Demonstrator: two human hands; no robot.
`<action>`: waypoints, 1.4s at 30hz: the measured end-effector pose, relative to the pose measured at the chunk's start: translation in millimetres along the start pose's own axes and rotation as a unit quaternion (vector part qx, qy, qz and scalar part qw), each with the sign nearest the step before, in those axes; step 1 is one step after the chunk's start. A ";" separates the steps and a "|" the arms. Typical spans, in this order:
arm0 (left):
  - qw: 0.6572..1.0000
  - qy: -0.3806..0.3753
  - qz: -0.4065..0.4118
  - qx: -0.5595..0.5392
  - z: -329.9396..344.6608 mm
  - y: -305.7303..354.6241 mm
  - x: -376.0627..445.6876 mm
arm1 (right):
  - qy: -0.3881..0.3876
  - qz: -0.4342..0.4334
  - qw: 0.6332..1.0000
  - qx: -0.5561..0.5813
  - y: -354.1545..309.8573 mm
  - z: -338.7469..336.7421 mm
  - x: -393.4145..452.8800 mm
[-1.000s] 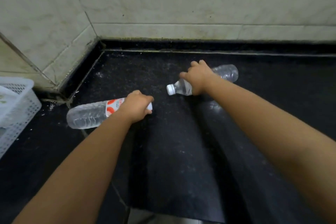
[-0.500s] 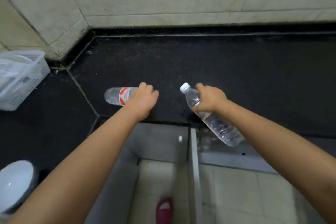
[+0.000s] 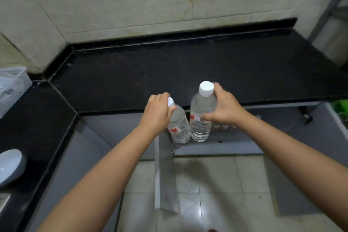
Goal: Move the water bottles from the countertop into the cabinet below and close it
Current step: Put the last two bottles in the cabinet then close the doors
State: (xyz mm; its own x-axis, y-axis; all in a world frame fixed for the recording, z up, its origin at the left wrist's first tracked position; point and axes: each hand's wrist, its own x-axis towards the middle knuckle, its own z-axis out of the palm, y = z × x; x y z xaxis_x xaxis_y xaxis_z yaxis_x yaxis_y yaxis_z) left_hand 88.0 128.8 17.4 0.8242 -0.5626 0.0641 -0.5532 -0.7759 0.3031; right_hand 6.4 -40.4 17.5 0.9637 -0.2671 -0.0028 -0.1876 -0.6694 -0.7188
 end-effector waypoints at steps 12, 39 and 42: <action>0.991 -0.131 -0.017 -0.003 108.8 93.8 -30.1 | -0.048 0.000 0.998 0.029 125.2 -51.6 -83.5; 0.978 -0.092 -0.180 -0.057 574.5 -7.9 89.3 | -0.051 0.115 0.992 0.012 534.8 252.2 92.1; 0.979 -0.049 -0.184 -0.067 607.0 -18.5 107.4 | -0.045 0.073 0.996 0.001 568.2 278.5 106.0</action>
State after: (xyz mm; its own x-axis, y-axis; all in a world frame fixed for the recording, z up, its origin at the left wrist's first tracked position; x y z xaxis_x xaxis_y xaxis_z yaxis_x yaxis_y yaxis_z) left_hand 113.4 -90.4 -558.5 0.9456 -0.2812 -0.1636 -0.1941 -0.8912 0.4101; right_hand 54.9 -256.0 -584.9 0.9394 -0.2980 -0.1693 -0.3264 -0.6274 -0.7070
